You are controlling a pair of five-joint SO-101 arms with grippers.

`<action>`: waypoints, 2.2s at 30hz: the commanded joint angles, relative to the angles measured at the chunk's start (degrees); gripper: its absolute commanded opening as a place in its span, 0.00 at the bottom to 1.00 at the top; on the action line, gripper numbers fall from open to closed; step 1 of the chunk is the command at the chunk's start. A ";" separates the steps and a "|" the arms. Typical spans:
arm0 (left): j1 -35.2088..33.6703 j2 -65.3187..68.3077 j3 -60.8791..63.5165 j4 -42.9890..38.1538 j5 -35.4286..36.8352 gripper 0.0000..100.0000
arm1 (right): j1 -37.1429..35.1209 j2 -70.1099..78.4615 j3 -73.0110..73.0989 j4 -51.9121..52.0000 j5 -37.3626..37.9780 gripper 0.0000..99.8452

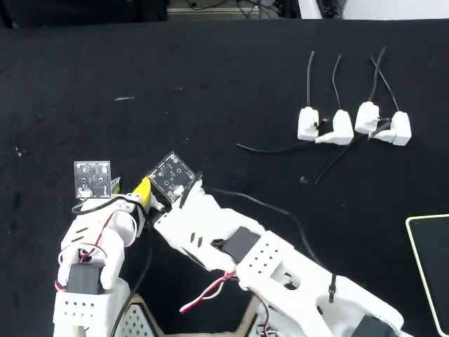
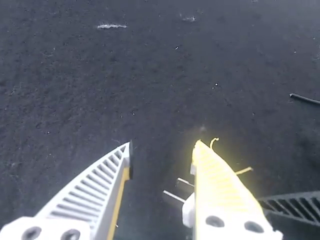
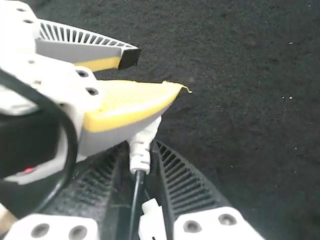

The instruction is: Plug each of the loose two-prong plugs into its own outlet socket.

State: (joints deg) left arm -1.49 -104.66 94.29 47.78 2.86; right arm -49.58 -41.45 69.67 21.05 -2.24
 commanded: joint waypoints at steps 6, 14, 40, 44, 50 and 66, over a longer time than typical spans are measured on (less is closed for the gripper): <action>0.66 0.26 -0.31 -0.70 -0.44 0.21 | 1.76 -3.21 -1.27 -1.76 1.23 0.01; 0.66 0.26 -0.22 -0.79 -0.53 0.21 | 2.02 -16.31 5.14 -1.58 1.85 0.01; -3.91 0.18 -1.80 -0.35 2.46 0.21 | 8.97 -18.07 -3.82 21.45 17.05 0.01; -4.88 0.18 -1.80 -0.35 2.90 0.21 | 9.05 -17.45 -9.27 32.88 22.33 0.01; -2.77 0.18 -1.63 -0.26 2.81 0.21 | 8.62 -8.04 -16.48 38.42 23.91 0.01; 4.79 0.35 0.66 -0.26 -0.44 0.21 | 3.08 -2.77 -17.89 24.44 10.46 0.01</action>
State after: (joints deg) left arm 2.02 -104.04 95.34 47.87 2.77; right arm -45.27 -44.35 55.69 47.69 9.54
